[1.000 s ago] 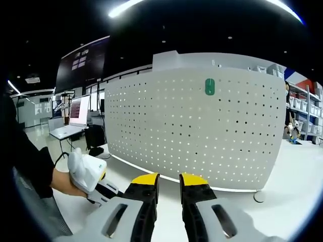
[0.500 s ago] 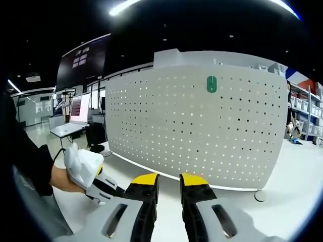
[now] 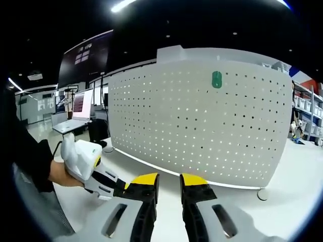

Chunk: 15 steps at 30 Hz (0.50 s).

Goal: Insert the hook assembly into the mounting plate slot until the hook locks in place.

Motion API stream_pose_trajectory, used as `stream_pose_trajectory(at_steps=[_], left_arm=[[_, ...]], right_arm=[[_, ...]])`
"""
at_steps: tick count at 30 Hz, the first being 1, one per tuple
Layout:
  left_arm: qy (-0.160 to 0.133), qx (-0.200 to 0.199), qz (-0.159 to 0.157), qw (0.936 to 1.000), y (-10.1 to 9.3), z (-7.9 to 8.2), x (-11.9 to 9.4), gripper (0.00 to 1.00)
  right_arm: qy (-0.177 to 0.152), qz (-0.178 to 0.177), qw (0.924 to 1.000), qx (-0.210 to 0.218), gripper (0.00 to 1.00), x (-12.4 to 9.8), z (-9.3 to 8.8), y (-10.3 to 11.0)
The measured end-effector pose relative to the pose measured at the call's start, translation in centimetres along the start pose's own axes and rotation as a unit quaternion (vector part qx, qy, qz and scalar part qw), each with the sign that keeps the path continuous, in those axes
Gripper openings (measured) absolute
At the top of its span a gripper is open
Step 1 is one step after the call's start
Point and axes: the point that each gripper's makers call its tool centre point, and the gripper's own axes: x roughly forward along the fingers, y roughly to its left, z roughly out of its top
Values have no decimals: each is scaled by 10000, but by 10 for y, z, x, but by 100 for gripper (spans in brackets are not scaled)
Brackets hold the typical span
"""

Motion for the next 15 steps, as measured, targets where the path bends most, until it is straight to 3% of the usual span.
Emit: stream_pose_trajectory(at_steps=[6,15], left_arm=[[-35,160,-17,9999,-4,7,-5,1],[-250,245,-193,9992,-17,32,-26,1]], right_arm=[[27,27,10000,2,15,0,-1,1],[92,162,9998,8,15,2,-3,8]])
